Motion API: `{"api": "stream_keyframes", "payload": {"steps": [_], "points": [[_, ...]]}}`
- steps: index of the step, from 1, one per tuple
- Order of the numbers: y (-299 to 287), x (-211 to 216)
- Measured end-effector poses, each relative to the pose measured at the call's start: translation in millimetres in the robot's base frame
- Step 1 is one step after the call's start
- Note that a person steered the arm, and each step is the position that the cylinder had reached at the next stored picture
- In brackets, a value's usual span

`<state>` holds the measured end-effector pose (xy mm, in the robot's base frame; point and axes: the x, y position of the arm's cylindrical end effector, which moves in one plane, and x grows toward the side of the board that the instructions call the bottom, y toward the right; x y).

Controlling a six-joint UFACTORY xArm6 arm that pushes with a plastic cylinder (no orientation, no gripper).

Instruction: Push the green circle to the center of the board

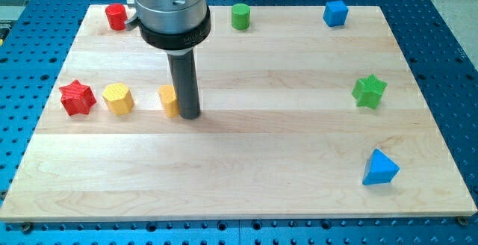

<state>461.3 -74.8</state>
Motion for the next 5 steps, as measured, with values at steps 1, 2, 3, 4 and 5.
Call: {"api": "stream_keyframes", "payload": {"steps": [1, 2, 3, 4, 5], "points": [[0.0, -16.1], [3.7, -19.5], [52.4, -44.1], [122.7, -102.2], [154.5, -175.1]]}}
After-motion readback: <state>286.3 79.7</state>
